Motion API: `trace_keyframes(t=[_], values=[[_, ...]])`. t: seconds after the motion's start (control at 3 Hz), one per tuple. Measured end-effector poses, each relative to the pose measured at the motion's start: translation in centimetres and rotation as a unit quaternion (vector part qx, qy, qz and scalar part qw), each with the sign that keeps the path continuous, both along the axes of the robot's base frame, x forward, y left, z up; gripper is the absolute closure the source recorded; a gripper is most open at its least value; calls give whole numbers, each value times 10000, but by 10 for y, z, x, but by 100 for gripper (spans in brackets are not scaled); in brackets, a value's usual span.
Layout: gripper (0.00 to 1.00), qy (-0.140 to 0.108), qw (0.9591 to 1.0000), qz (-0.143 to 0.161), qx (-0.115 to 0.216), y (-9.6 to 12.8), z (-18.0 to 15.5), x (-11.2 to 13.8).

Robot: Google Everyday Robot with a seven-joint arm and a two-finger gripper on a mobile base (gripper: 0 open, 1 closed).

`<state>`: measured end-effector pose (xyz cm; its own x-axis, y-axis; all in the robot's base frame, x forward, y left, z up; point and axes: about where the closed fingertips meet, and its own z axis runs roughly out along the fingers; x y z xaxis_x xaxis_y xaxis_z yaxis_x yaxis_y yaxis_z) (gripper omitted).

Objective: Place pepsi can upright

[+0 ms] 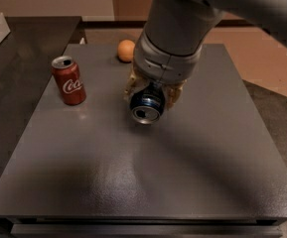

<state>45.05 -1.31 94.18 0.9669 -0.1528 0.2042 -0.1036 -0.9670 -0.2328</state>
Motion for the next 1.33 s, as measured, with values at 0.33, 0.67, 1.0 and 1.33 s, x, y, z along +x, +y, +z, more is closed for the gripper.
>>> trace_keyframes(t=[0.33, 0.67, 1.0, 1.33], values=[[100, 387, 9985, -198, 332, -9, -7, 7], [100, 1064, 9870, -571, 1061, -27, -18, 20], [100, 1384, 9776, -735, 1404, -35, -21, 26], [100, 1525, 9726, -855, 1529, -41, -22, 30]])
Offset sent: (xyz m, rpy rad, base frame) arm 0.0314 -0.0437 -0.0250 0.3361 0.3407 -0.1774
